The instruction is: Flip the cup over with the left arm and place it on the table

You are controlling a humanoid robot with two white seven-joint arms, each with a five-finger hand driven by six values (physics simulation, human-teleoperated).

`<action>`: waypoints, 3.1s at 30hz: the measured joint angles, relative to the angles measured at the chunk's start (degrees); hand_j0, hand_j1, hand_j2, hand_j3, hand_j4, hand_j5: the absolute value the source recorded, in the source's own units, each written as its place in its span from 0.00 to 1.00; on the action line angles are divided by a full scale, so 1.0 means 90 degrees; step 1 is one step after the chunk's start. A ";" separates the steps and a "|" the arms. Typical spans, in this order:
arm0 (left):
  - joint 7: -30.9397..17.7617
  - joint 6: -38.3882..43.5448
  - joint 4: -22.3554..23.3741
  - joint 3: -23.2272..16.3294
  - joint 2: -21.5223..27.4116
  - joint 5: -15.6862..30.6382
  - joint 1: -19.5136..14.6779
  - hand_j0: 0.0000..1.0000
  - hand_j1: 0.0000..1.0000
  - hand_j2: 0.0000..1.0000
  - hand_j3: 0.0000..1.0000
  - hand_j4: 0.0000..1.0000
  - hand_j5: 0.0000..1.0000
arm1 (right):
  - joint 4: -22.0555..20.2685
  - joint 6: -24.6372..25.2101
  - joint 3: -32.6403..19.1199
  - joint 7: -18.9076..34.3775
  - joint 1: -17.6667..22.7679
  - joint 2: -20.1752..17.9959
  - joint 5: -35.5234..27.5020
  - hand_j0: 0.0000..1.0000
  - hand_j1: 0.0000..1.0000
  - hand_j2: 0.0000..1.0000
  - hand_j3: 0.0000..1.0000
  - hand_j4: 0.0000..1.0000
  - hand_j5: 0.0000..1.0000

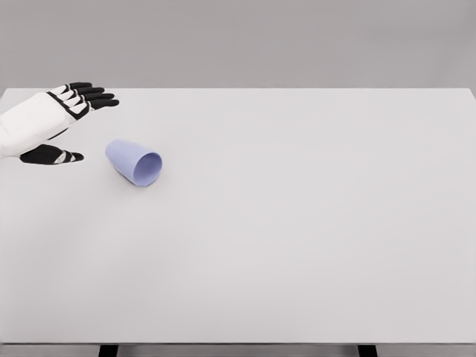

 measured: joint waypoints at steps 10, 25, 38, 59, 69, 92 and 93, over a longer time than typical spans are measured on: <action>0.0002 0.0001 0.0037 -0.0147 0.0097 -0.0005 -0.0010 1.00 1.00 1.00 1.00 1.00 1.00 | 0.0001 -0.0001 0.0001 0.0001 0.0000 0.0000 0.0003 1.00 1.00 1.00 1.00 1.00 1.00; 0.0007 0.0000 0.0262 -0.0507 0.0183 -0.0013 -0.0078 1.00 1.00 1.00 1.00 1.00 1.00 | 0.0001 0.0000 0.0000 0.0002 0.0000 0.0000 0.0006 1.00 1.00 1.00 1.00 1.00 1.00; 0.0029 0.0001 0.0956 -0.1467 -0.0107 0.0002 -0.0908 1.00 1.00 1.00 1.00 1.00 1.00 | 0.0001 0.0000 0.0000 0.0001 0.0000 0.0000 0.0006 1.00 1.00 1.00 1.00 1.00 1.00; 0.0017 0.0000 0.1614 -0.2231 -0.0519 -0.0011 -0.1367 1.00 1.00 1.00 1.00 1.00 1.00 | 0.0001 0.0000 0.0000 0.0003 0.0000 0.0000 0.0006 1.00 1.00 1.00 1.00 1.00 1.00; 0.0010 0.0001 0.1957 -0.2413 -0.0671 -0.0009 -0.1553 1.00 1.00 1.00 1.00 1.00 1.00 | 0.0001 0.0000 0.0000 0.0001 0.0000 0.0000 0.0006 1.00 1.00 1.00 1.00 1.00 1.00; -0.0271 -0.0001 0.2517 -0.2743 -0.0882 -0.0239 -0.1904 1.00 1.00 1.00 1.00 1.00 1.00 | 0.0001 0.0000 0.0000 0.0002 0.0000 0.0000 0.0006 1.00 1.00 1.00 1.00 1.00 1.00; -0.0272 -0.0001 0.2540 -0.2750 -0.0899 -0.0242 -0.1904 1.00 1.00 1.00 1.00 1.00 1.00 | 0.0001 0.0000 0.0000 0.0003 0.0000 0.0000 0.0006 1.00 1.00 1.00 1.00 1.00 1.00</action>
